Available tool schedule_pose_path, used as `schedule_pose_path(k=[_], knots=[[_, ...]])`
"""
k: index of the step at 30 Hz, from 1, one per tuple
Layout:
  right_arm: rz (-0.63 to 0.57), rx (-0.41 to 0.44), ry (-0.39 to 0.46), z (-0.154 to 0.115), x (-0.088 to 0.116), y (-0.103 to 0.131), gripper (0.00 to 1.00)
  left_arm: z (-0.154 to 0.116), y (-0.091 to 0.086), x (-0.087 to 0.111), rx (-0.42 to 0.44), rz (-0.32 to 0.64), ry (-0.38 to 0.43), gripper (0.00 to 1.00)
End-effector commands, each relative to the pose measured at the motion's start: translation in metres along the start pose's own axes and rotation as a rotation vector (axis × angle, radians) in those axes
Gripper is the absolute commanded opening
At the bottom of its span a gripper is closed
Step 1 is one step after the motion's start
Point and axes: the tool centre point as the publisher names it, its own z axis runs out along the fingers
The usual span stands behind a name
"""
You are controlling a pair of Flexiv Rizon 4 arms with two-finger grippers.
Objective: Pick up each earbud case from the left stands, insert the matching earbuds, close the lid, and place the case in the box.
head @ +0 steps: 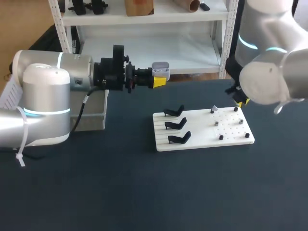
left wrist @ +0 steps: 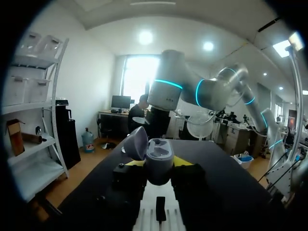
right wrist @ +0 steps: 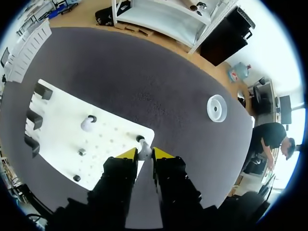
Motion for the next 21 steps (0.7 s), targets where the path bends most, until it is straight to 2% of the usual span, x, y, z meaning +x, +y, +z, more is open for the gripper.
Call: schedule_pose_path(k=[1,10,16,18,21], knots=[[0.004,-0.003,-0.011,-0.036,0.012,0.006,0.00,0.000,-0.001,0.001,-0.005,0.001,-0.002,0.00],[-0.032,0.010,-0.026,-0.094,0.022,0.026,0.00,0.000,-0.001,0.001,-0.005,0.001,-0.002,0.00],[-0.021,0.033,-0.040,-0.116,0.027,0.042,0.00,0.000,-0.001,0.001,-0.005,0.001,-0.002,0.00],[-0.022,0.045,-0.077,-0.123,0.028,0.048,0.00,0.000,-0.001,0.001,-0.005,0.001,-0.002,0.00],[-0.022,0.045,-0.077,-0.123,0.028,0.048,0.00,0.000,-0.001,0.001,-0.005,0.001,-0.002,0.00]])
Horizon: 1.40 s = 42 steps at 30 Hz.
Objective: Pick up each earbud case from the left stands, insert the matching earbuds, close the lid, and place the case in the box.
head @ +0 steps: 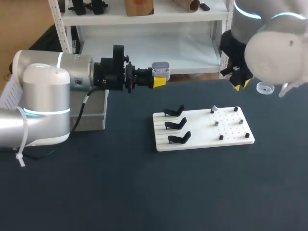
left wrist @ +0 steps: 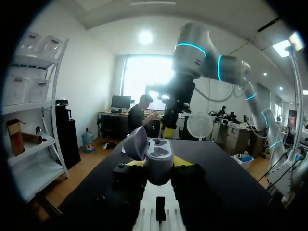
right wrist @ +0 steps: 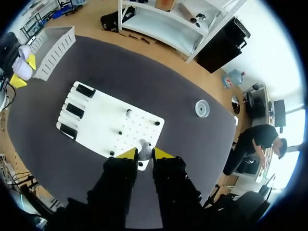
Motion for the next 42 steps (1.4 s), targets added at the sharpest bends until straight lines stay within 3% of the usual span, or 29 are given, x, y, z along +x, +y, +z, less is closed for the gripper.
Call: schedule_pose_path(k=[1,10,12,14,15,17,21,24,26,29,42], knots=[[0.004,0.015,-0.035,-0.006,0.013,0.004,0.00,0.000,-0.001,0.001,-0.005,0.001,-0.002,0.00],[0.004,0.015,-0.035,-0.006,0.013,0.004,0.00,0.000,-0.001,0.001,-0.005,0.001,-0.002,0.00],[0.158,0.058,0.019,-0.010,0.006,0.010,0.00,0.000,-0.001,0.001,-0.005,0.001,-0.002,0.00],[0.397,0.008,0.053,-0.018,0.001,0.013,0.00,0.000,-0.001,0.001,-0.005,0.001,-0.002,0.00],[0.513,0.045,0.081,-0.021,0.000,0.014,0.00,0.000,-0.001,0.001,-0.005,0.001,-0.002,0.00],[0.664,0.016,0.057,-0.027,-0.002,0.021,0.00,0.000,-0.001,0.001,-0.005,0.001,-0.002,0.00],[0.818,0.031,0.003,-0.035,-0.012,0.037,0.00,0.000,-0.001,0.001,-0.005,0.001,-0.002,0.00],[0.952,0.110,0.048,-0.040,-0.018,0.044,0.00,0.000,-0.001,0.001,-0.005,0.001,-0.002,0.00],[1.021,0.110,0.081,-0.042,-0.021,0.046,0.00,0.000,-0.001,0.001,-0.005,0.001,-0.002,0.00],[1.055,0.069,0.076,-0.050,-0.029,0.052,0.00,0.000,-0.001,0.001,-0.005,0.001,-0.002,0.00],[1.055,0.069,0.076,-0.050,-0.029,0.052,0.00,0.000,-0.001,0.001,-0.005,0.001,-0.002,0.00]])
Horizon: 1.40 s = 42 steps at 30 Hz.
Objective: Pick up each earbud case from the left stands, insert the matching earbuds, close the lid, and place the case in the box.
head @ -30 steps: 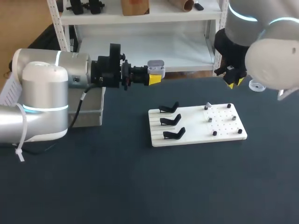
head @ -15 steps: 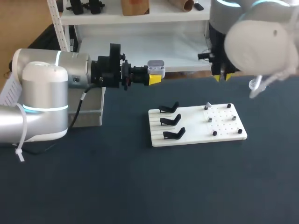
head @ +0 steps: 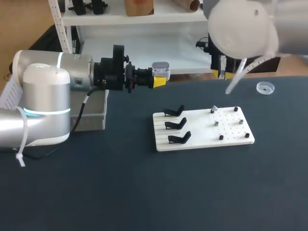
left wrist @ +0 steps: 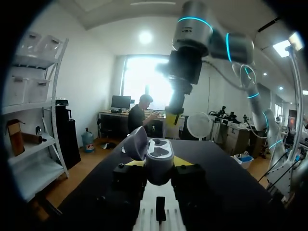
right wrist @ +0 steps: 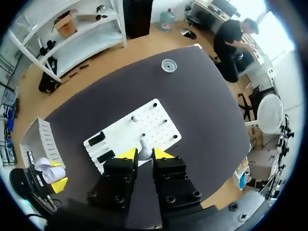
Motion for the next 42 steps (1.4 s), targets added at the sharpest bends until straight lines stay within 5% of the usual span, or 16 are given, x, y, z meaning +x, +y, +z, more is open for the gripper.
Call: schedule_pose_path(k=[1,9,20,30,42], knots=[[0.085,0.010,0.005,-0.001,0.000,0.002,0.00,0.000,-0.001,0.000,-0.005,0.001,-0.002,0.00],[0.172,-0.074,0.070,-0.029,0.018,0.031,0.00,0.000,-0.001,0.000,-0.005,0.001,-0.002,0.00],[0.182,-0.063,0.136,-0.075,0.035,0.079,0.00,0.000,-0.001,0.000,-0.005,0.001,-0.002,0.00],[0.102,-0.026,0.142,-0.073,0.048,0.115,0.00,0.000,-0.001,0.000,-0.005,0.001,-0.002,0.00],[0.066,-0.009,0.145,-0.065,0.052,0.127,0.00,0.000,-0.001,0.000,-0.005,0.001,-0.002,0.00]])
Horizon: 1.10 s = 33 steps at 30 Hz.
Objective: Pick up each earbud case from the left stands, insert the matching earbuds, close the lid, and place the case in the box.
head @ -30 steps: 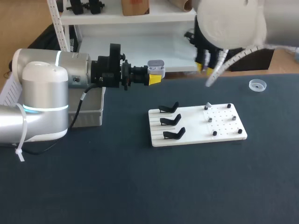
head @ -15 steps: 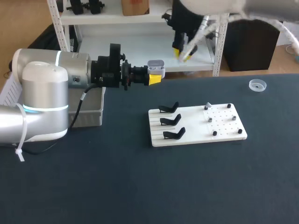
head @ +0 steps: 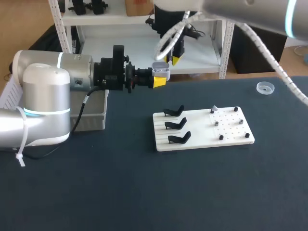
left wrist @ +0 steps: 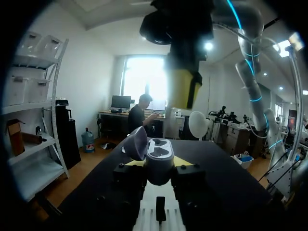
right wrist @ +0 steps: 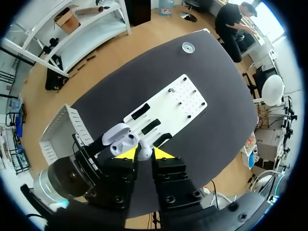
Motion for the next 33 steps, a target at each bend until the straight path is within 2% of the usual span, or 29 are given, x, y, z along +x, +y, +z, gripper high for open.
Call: schedule_pose_path(k=[1,20,33], knots=[[0.002,0.041,0.005,0.001,-0.001,0.006,0.00,0.000,-0.001,0.000,-0.005,0.001,-0.002,0.00],[0.158,0.060,0.022,0.006,0.009,0.007,0.00,0.000,-0.001,0.000,-0.005,0.001,-0.002,0.00],[0.166,0.052,0.022,0.015,0.014,0.017,0.00,0.000,-0.001,0.000,-0.005,0.001,-0.002,0.00]])
